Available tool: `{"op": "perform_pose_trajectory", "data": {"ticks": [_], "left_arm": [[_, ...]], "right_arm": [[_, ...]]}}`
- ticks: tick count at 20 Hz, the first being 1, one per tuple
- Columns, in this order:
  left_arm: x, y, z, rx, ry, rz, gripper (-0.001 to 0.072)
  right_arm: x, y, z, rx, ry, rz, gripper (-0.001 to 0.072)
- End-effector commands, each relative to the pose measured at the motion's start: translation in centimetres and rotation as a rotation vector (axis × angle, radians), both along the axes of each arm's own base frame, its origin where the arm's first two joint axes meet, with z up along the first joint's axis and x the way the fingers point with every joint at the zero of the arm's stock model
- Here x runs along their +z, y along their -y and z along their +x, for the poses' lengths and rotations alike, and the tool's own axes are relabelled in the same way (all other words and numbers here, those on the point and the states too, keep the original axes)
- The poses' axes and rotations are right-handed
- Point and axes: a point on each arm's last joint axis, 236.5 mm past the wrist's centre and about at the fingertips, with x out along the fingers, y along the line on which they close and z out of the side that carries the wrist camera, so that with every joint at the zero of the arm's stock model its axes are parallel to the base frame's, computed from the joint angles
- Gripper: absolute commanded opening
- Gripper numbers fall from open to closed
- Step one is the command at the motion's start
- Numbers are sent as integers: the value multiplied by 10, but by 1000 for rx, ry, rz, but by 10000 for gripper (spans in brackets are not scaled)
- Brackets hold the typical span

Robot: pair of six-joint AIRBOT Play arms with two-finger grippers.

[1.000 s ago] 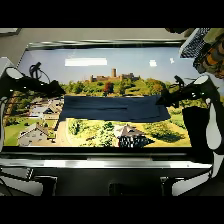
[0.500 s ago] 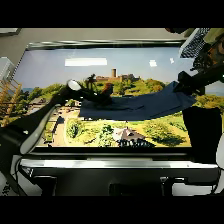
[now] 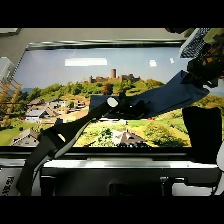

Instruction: Fold the clothes and pants, and hang the long-sleeved shirts on hangers.

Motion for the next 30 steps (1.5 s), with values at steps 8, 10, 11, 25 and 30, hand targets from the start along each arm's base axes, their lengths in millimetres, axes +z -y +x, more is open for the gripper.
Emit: {"op": "perform_pose_trajectory", "data": {"ticks": [8,10,11,25,30], "left_arm": [[28,-27,-4,-140,-27,52,11],[40,-84,8,-215,49,199,11],[47,-119,16,-240,92,291,11],[234,-463,35,71,295,744,13],[236,-469,36,79,303,749,13]], "right_arm": [[11,-10,9,40,69,29,26],[15,-25,9,78,80,60,26],[14,-33,9,96,78,56,26],[-60,-256,20,318,15,87,26],[-117,-304,15,364,-73,88,26]]}}
